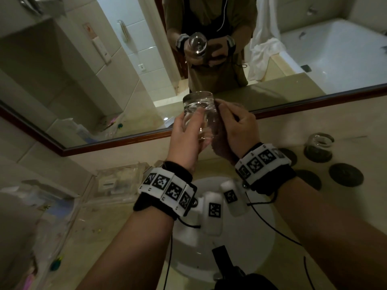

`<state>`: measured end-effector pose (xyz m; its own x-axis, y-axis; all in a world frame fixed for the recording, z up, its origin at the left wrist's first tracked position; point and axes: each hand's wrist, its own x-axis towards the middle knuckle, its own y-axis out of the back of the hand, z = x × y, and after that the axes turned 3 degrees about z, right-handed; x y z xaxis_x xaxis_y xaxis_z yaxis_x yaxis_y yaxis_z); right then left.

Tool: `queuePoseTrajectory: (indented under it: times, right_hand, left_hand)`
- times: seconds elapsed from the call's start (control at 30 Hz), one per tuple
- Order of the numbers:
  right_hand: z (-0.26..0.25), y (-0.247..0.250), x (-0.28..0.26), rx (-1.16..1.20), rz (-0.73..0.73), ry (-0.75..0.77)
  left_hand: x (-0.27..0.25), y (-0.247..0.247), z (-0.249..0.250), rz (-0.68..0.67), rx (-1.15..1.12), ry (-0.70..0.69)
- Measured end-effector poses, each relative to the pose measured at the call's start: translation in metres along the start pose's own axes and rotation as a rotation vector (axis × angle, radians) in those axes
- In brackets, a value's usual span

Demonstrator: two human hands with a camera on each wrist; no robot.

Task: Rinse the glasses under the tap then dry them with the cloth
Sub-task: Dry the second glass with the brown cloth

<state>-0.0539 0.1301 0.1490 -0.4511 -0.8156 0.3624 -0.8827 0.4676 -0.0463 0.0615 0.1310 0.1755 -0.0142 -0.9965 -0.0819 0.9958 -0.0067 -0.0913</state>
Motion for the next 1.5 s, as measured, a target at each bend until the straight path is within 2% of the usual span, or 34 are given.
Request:
queuePoseTrajectory:
  times: [0.1,0.23,0.3,0.43,0.6,0.8,0.9,0.97,1.07,1.17,1.27,1.37,1.5]
  right_hand:
    - [-0.001,0.002,0.004,0.011,-0.039,-0.058]
    - [-0.005,-0.001,-0.004,-0.119,-0.049,0.100]
    - [-0.007,-0.003,-0.006,-0.123,-0.024,0.131]
    - [-0.006,-0.001,0.000,0.080,-0.005,-0.054]
    - [-0.001,0.002,-0.001,0.077,-0.020,-0.107]
    - [-0.004,-0.002,-0.008,-0.050,-0.041,-0.014]
    - [-0.011,-0.006,-0.014,-0.111,-0.066,0.087]
    - [-0.013,-0.007,-0.015,-0.115,-0.042,0.132]
    - [-0.012,-0.006,-0.011,-0.034,-0.028,0.031]
    - [-0.009,-0.006,-0.007,-0.024,-0.056,-0.037]
    - [-0.015,-0.007,-0.012,-0.054,-0.090,0.042]
    - [-0.019,-0.009,-0.016,-0.094,-0.080,0.140]
    - [-0.015,-0.008,-0.008,0.035,-0.075,-0.038]
  left_hand:
    - [-0.001,-0.001,0.001,0.005,0.035,0.004]
    - [0.000,0.001,0.001,0.064,0.084,-0.051]
    - [-0.001,0.002,0.003,0.047,0.042,-0.043]
    - [-0.006,0.003,0.007,-0.040,0.002,0.015]
    - [-0.007,0.011,0.007,-0.090,0.115,0.049]
    - [-0.009,0.009,0.015,-0.043,0.203,0.003]
    - [-0.010,0.008,0.017,0.021,0.165,-0.020]
    - [-0.011,0.011,0.018,0.009,0.130,-0.015]
    - [-0.013,0.011,0.021,-0.030,0.100,-0.025]
    - [-0.016,0.009,0.023,-0.002,0.107,-0.050]
    - [-0.016,0.008,0.022,0.060,0.139,-0.070]
    - [-0.016,0.009,0.023,0.047,0.091,-0.027]
    - [-0.018,0.014,0.023,-0.027,0.085,0.008]
